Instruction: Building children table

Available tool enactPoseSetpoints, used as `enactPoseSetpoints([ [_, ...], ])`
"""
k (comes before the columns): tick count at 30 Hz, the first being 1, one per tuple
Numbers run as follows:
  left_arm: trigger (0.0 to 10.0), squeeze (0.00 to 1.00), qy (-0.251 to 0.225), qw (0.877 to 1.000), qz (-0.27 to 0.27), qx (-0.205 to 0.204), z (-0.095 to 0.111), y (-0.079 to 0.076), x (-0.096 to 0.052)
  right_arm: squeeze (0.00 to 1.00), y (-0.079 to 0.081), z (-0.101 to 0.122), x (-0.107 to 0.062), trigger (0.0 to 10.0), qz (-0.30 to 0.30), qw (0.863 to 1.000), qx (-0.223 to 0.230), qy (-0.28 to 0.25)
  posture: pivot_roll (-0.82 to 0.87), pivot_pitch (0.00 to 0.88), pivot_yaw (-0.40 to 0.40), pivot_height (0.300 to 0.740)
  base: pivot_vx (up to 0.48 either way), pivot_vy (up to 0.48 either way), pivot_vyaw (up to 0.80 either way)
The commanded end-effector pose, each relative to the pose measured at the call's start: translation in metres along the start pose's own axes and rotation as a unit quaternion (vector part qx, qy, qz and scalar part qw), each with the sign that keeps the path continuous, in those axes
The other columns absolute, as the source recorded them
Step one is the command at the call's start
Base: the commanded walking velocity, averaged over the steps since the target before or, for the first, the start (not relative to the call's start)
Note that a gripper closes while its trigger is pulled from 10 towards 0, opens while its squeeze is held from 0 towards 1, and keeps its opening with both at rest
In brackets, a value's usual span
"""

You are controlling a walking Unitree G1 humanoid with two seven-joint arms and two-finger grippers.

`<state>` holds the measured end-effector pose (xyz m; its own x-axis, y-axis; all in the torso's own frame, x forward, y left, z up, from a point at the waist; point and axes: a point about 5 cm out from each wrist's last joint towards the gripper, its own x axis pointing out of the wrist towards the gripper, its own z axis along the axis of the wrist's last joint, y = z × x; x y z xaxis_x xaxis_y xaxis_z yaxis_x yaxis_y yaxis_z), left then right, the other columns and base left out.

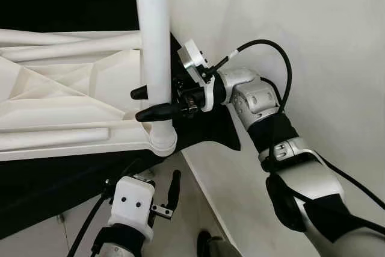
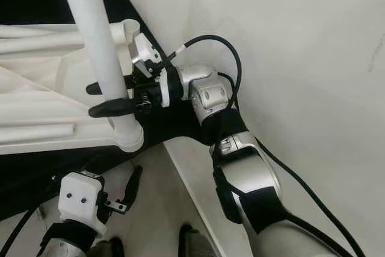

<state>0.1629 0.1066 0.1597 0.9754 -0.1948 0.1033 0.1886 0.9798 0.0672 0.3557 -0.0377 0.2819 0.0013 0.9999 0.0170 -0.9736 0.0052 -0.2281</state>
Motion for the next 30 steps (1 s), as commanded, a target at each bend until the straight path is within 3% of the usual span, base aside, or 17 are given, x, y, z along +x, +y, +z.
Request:
enactPoseSetpoints([
  [1, 10.0, 0.0, 0.013, 1.0, -0.001, -0.002, -0.004, -0.001, -0.002, 0.0, -0.005, -0.01, -0.008, 0.0, -0.07, 0.997, 0.019, 0.011, -0.02, 0.281, -0.087, 0.74, 0.0, 0.0, 0.0],
  [2, 10.0, 0.0, 0.013, 1.0, -0.001, -0.002, -0.004, -0.001, -0.002, 0.0, -0.007, -0.013, -0.012, 0.0, -0.127, 0.992, 0.023, 0.005, -0.02, 0.281, -0.087, 0.74, 0.0, 0.0, 0.0],
  [3, 10.0, 0.0, 0.013, 1.0, -0.001, -0.002, -0.004, -0.001, -0.002, 0.0, -0.007, -0.013, -0.012, 0.0, -0.127, 0.992, 0.023, 0.005, -0.02, 0.281, -0.087, 0.74, 0.0, 0.0, 0.0],
  [4, 10.0, 0.0, 0.013, 1.0, -0.001, -0.002, -0.003, -0.001, -0.002, 0.0, 0.0, -0.028, -0.01, 0.0, -0.209, 0.977, 0.022, 0.027, -0.03, 0.283, -0.087, 0.74, 0.0, 0.0, 0.0],
  [5, 10.0, 0.0, 0.013, 1.0, -0.001, -0.002, -0.003, 0.001, -0.002, 0.0, 0.023, -0.054, -0.005, 0.0, -0.311, 0.947, 0.051, 0.058, -0.04, 0.285, -0.076, 0.74, 0.0, 0.0, 0.0],
  [6, 10.0, 0.0, 0.013, 1.0, -0.001, -0.002, -0.003, 0.001, -0.002, 0.0, 0.023, -0.054, -0.005, 0.0, -0.311, 0.947, 0.051, 0.058, -0.04, 0.285, -0.076, 0.74, 0.0, 0.0, 0.0],
  [8, 10.0, 0.0, 0.013, 1.0, -0.003, 0.0, -0.004, 0.003, 0.0, 0.0, 0.066, -0.078, 0.016, 0.0, -0.379, 0.918, 0.076, 0.091, -0.04, 0.271, -0.059, 0.74, 0.0, 0.0, 0.0],
  [12, 10.0, 0.0, 0.013, 1.0, -0.004, 0.002, -0.006, 0.004, 0.002, 0.0, 0.074, -0.077, 0.035, 0.0, -0.357, 0.928, 0.076, 0.078, -0.04, 0.261, -0.059, 0.74, 0.0, 0.0, 0.0],
  [14, 10.0, 0.0, 0.014, 1.0, -0.002, 0.003, -0.007, 0.005, 0.003, 0.0, 0.066, -0.074, 0.042, 0.0, -0.341, 0.935, 0.068, 0.068, -0.03, 0.249, -0.064, 0.74, 0.0, 0.0, 0.0],
  [15, 10.0, 0.0, 0.013, 1.0, 0.0, 0.004, -0.007, 0.006, 0.003, 0.0, 0.061, -0.072, 0.044, 1.9, -0.334, 0.938, 0.067, 0.062, -0.03, 0.248, -0.067, 0.74, 0.0, 0.0, 0.0],
  [18, 10.0, 0.0, 0.012, 1.0, 0.002, 0.005, -0.007, 0.007, 0.004, 0.0, 0.055, -0.069, 0.045, 1.9, -0.328, 0.941, 0.066, 0.055, -0.03, 0.248, -0.067, 0.74, 0.0, 0.0, 0.0],
  [19, 10.0, 0.0, 0.012, 1.0, 0.003, 0.005, -0.007, 0.007, 0.004, 0.0, 0.055, -0.065, 0.048, 10.0, -0.31, 0.948, 0.065, 0.041, -0.03, 0.248, -0.069, 0.74, 0.0, 0.0, 0.0],
  [20, 10.0, 0.0, 0.012, 1.0, 0.003, 0.005, -0.007, 0.007, 0.004, 0.0, 0.055, -0.065, 0.048, 10.0, -0.31, 0.948, 0.065, 0.041, -0.03, 0.248, -0.069, 0.74, 0.0, 0.0, 0.0],
  [21, 10.0, 0.0, 0.012, 1.0, 0.004, 0.005, -0.007, 0.007, 0.004, 0.0, 0.056, -0.059, 0.052, 10.0, -0.264, 0.962, 0.068, 0.02, -0.03, 0.247, -0.068, 0.74, 0.0, 0.0, 0.0],
  [22, 10.0, 0.0, 0.011, 1.0, 0.004, 0.005, -0.007, 0.006, 0.004, 1.0, 0.058, -0.048, 0.054, 10.0, -0.218, 0.974, 0.066, -0.009, -0.02, 0.25, -0.07, 0.74, 0.0, 0.0, 0.0],
  [26, 10.0, 0.0, 0.012, 1.0, 0.002, 0.004, -0.006, 0.006, 0.004, 1.0, 0.06, -0.032, 0.055, 10.0, -0.136, 0.988, 0.062, -0.045, -0.02, 0.251, -0.07, 0.74, 0.0, 0.0, 0.0],
  [30, 10.0, 0.0, 0.012, 1.0, 0.001, 0.002, -0.005, 0.003, 0.002, 1.0, 0.053, -0.019, 0.05, 10.0, -0.046, 0.998, 0.012, -0.039, 0.0, 0.261, -0.075, 0.74, 0.0, 0.0, 0.0],
])
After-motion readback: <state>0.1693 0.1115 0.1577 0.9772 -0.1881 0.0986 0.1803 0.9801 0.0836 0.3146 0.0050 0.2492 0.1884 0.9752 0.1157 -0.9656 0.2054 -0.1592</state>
